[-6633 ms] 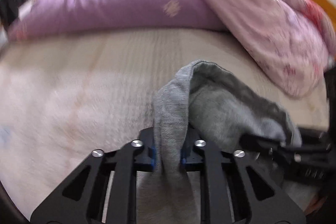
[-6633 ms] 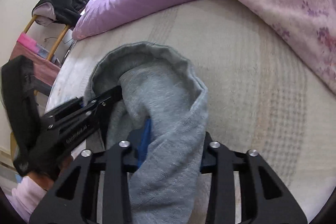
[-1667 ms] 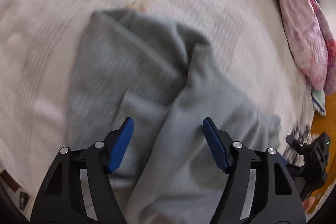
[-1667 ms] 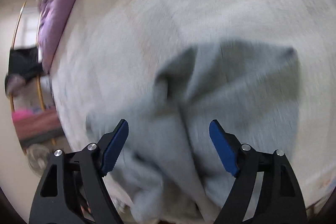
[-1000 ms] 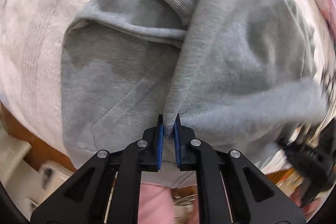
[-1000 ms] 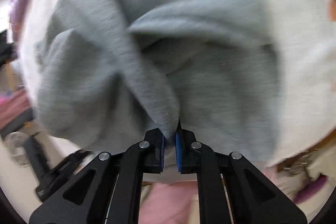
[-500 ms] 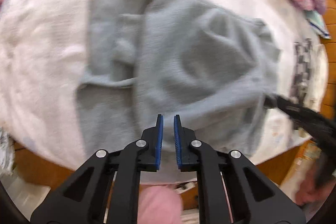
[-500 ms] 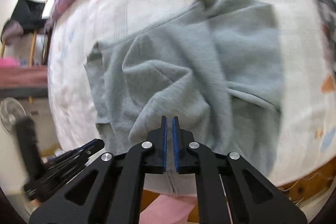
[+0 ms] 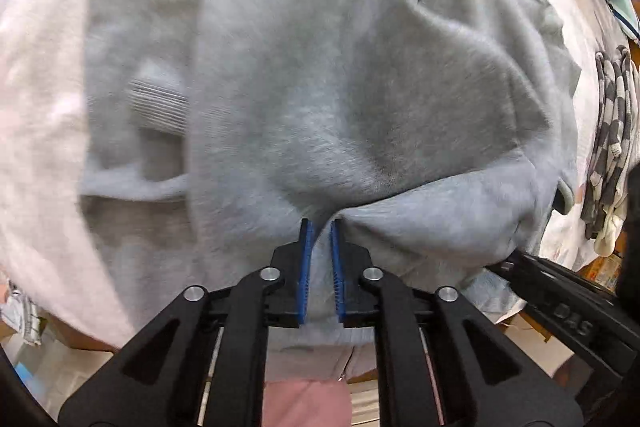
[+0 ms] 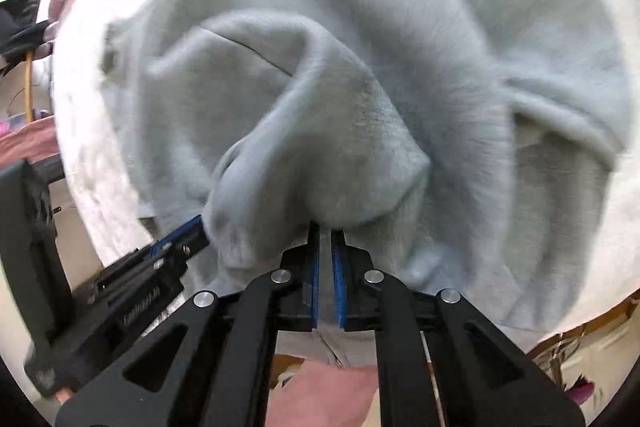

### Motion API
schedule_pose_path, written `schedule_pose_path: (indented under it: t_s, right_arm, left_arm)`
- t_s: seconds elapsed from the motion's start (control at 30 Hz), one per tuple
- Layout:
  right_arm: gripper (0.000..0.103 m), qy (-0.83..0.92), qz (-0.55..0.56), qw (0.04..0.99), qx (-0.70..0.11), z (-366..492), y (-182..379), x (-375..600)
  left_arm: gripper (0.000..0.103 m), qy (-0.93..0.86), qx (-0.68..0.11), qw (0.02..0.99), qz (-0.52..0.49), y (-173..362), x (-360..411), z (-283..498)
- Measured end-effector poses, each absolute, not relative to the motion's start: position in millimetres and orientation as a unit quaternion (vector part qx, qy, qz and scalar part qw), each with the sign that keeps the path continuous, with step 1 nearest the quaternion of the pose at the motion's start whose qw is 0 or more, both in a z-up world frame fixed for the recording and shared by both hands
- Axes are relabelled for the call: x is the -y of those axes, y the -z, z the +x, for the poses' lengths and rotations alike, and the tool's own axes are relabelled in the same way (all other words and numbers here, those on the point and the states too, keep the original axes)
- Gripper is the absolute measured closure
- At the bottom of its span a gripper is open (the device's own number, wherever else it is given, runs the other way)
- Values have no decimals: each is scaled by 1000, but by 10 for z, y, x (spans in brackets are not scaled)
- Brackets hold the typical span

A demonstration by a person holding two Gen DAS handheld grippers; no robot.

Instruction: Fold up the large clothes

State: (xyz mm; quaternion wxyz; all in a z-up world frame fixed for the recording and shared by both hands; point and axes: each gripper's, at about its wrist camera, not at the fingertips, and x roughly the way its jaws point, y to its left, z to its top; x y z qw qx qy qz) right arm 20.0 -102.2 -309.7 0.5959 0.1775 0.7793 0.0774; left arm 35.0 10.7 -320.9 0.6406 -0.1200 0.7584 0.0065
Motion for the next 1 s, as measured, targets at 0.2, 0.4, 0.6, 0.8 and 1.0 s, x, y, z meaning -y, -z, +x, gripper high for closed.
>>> schedule_pose_path:
  t_s: [0.2, 0.4, 0.6, 0.8, 1.0]
  right_arm:
    - [26, -65, 186, 633, -748, 128, 2441, 1198]
    - [23, -46, 169, 670, -721, 20, 1765, 1366]
    - [23, -50, 159, 683, -711, -140, 1286, 1356]
    - [23, -61, 137, 694, -704, -52, 1084, 1414]
    - [23, -73, 139, 680, -716, 257, 1089, 1661]
  left_arm:
    - [70, -30, -740, 665, -99, 2752, -33, 317]
    - [61, -32, -725, 682, -86, 2246, -49, 107]
    - [58, -42, -700, 704, -107, 1499, -300, -169]
    - [52, -67, -666, 732, -123, 946, -527, -268]
    - [50, -121, -649, 740, -131, 755, -711, -131]
